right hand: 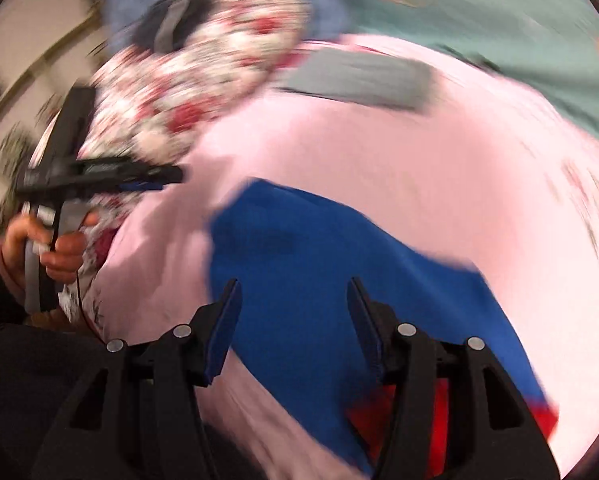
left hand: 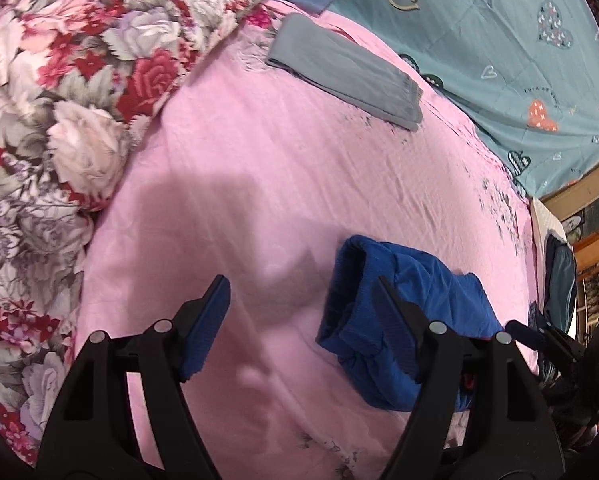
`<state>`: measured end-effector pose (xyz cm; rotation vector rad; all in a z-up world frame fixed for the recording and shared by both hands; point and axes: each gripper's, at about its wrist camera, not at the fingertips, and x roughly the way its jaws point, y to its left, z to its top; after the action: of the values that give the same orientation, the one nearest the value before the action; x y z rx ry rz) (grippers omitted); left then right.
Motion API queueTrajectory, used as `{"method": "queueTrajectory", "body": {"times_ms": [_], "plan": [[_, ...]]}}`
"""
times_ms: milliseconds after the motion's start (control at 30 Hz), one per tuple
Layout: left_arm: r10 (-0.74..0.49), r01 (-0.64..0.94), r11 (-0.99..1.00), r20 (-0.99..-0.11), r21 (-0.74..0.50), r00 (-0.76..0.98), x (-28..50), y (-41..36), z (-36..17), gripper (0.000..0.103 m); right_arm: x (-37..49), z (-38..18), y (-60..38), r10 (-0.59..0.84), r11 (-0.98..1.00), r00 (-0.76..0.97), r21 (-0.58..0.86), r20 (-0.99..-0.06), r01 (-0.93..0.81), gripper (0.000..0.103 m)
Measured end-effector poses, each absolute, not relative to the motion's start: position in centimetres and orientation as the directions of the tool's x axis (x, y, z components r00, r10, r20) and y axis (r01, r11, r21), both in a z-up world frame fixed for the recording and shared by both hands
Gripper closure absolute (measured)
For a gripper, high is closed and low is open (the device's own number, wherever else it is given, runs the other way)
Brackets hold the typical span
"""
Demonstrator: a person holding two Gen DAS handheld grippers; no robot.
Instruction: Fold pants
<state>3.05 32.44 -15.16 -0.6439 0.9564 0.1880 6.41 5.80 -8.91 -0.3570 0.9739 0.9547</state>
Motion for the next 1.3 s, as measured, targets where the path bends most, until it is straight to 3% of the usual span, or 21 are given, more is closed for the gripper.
{"method": "queueTrajectory", "body": {"times_ms": [133,333,433,500,567,733,800,1000,1167,1233,1300], "plan": [[-0.078,-0.479,0.772,-0.81,-0.418,0.581,1.5,33.5,-15.2,0.018,4.3,-11.3,12.7,0.507,0.403,0.164,0.065,-0.846,-0.913,0.048],[-0.062,-0.521,0.74,-0.815,-0.425,0.577,-0.4,34.4,-15.6,0.018,2.7,-18.0,16.3,0.307,0.337,0.231,-0.122,-0.923,-0.934,0.048],[-0.065,-0.532,0.728,-0.816,-0.432,0.575,-0.8,34.7,-15.8,0.018,2.1,-18.6,15.9,0.328,0.336,0.273,-0.158,-0.904,-0.928,0.048],[-0.073,-0.532,0.723,-0.814,-0.441,0.576,-0.7,34.7,-15.8,0.018,2.6,-18.4,15.6,0.321,0.368,0.289,-0.162,-0.902,-0.916,0.078],[-0.089,-0.529,0.717,-0.812,-0.454,0.577,-0.6,34.5,-15.9,0.017,3.6,-17.9,15.1,0.337,0.4,0.253,-0.105,-0.907,-0.91,0.09],[-0.23,-0.485,0.669,-0.777,-0.563,0.586,0.9,33.7,-16.6,0.016,3.6,-15.3,13.6,0.418,0.456,0.262,-0.048,-0.87,-0.889,0.094],[-0.314,-0.46,0.639,-0.755,-0.616,0.576,1.8,32.9,-17.2,0.01,3.4,-14.5,13.0,0.443,0.473,0.28,-0.044,-0.852,-0.88,0.094],[-0.559,-0.39,0.513,-0.642,-0.765,0.524,5.3,30.2,-19.2,0.005,2.3,-13.5,11.8,0.474,0.478,0.317,-0.062,-0.821,-0.876,0.094],[-0.612,-0.398,0.472,-0.617,-0.787,0.495,8.0,28.8,-20.9,0.005,1.9,-13.3,11.2,0.483,0.487,0.324,-0.058,-0.813,-0.872,0.094],[-0.622,-0.402,0.464,-0.614,-0.789,0.487,8.9,28.6,-21.4,0.01,1.9,-13.3,11.1,0.484,0.487,0.322,-0.054,-0.814,-0.872,0.094],[-0.66,-0.388,0.454,-0.596,-0.802,0.457,9.9,28.3,-22.0,0.041,2.1,-13.4,11.1,0.484,0.488,0.318,-0.05,-0.816,-0.871,0.094]]}}
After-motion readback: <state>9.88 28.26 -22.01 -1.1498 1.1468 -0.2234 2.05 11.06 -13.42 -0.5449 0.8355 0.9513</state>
